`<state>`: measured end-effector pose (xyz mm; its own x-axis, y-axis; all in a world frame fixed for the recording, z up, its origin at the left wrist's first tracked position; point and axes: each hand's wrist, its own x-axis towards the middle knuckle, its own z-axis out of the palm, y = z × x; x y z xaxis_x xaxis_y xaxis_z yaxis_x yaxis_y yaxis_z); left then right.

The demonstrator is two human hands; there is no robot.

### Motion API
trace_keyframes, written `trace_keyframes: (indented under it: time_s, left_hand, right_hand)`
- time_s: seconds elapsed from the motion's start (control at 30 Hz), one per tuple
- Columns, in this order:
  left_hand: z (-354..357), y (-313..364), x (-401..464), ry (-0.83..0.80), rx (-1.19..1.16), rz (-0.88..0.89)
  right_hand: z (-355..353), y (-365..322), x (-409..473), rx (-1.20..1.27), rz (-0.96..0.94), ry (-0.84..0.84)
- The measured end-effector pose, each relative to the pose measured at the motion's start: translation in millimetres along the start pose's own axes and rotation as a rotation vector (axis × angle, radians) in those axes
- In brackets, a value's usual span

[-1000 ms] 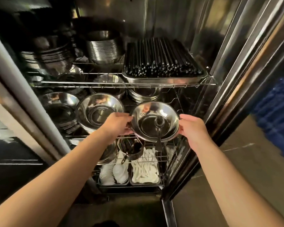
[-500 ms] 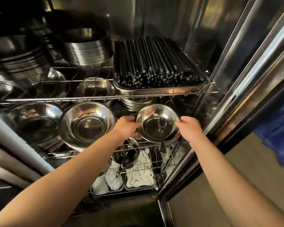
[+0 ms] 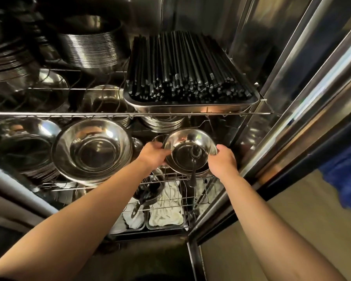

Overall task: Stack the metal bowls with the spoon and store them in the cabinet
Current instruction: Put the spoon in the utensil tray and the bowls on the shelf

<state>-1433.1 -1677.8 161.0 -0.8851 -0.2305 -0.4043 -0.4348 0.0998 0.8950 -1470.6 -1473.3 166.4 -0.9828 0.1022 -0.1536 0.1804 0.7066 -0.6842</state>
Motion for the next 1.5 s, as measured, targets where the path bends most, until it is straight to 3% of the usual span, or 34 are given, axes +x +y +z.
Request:
trace_keyframes:
  time_s: [0.23, 0.5, 0.7, 0.8, 1.0, 1.17, 1.5]
  left_hand:
    - [2, -2, 9, 0.039, 0.024, 0.014]
    - [5, -10, 3, 0.024, 0.069, 0.145]
    - [-3, -19, -11, 0.057, 0.317, 0.21]
    - [-12, -32, -24, 0.059, 0.506, 0.264]
    - [-26, -72, -58, 0.075, 0.962, 0.386]
    - [-35, -99, -79, 0.162, 1.291, 0.422]
    - [-34, -115, -89, 0.278, 1.381, 0.399]
  right_hand:
    - [9, 4, 7, -0.081, -0.041, 0.025]
    - [13, 8, 10, -0.175, -0.086, -0.024]
    - [17, 5, -1, -0.228, -0.2, 0.087]
    - [18, 2, -6, -0.259, -0.358, 0.128]
    - [23, -10, -10, -0.387, -0.628, -0.154]
    - [29, -16, -9, -0.565, -0.726, -0.404]
    - [32, -17, -10, -0.656, -0.837, -0.386]
